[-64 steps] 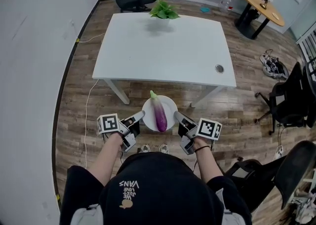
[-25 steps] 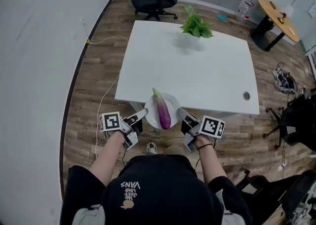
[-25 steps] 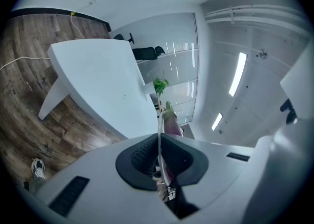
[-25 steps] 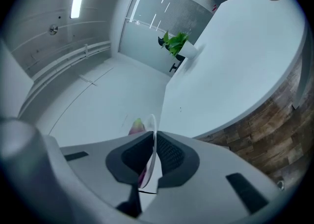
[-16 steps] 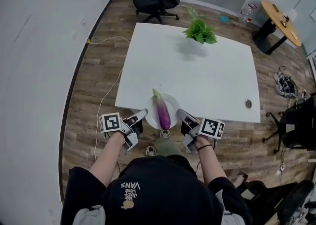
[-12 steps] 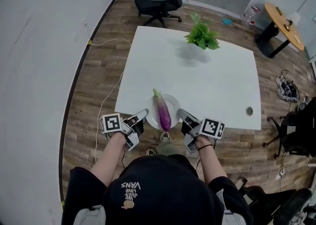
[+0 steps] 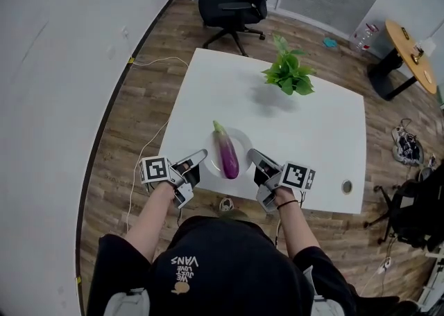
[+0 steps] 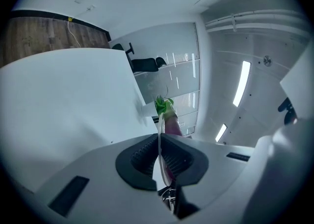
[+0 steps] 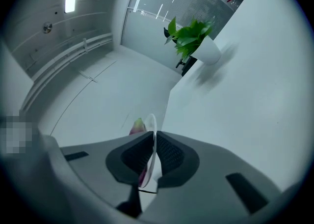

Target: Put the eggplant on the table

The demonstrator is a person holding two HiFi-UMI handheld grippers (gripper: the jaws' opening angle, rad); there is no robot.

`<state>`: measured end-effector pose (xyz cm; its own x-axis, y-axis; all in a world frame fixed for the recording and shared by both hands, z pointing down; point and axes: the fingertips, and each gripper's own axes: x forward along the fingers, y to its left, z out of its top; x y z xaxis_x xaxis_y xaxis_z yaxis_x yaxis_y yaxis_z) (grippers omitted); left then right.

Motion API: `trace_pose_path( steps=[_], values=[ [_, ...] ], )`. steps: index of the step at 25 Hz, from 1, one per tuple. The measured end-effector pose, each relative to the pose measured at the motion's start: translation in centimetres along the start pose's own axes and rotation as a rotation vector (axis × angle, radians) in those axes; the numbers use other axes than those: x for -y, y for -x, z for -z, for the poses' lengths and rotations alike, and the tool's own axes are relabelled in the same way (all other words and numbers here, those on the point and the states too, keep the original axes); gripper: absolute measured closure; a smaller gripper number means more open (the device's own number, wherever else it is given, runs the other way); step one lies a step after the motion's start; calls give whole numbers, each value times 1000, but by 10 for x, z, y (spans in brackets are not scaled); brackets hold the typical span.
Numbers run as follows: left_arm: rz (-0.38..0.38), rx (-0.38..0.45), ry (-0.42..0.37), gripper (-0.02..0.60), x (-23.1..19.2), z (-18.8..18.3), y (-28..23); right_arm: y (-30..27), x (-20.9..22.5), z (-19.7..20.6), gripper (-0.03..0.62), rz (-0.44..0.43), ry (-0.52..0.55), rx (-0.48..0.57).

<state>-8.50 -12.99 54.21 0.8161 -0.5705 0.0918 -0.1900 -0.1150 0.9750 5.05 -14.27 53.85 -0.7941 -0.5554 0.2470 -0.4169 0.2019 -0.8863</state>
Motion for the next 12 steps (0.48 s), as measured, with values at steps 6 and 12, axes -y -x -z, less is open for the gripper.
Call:
trace_pose_path(
  steps=[6, 12],
  values=[
    [-38, -14, -24, 556, -12, -17, -13, -12, 12, -15, 563, 8, -18, -7],
    [-54, -53, -34, 557, -24, -38, -26, -27, 24, -28, 563, 8, -33, 34]
  ],
)
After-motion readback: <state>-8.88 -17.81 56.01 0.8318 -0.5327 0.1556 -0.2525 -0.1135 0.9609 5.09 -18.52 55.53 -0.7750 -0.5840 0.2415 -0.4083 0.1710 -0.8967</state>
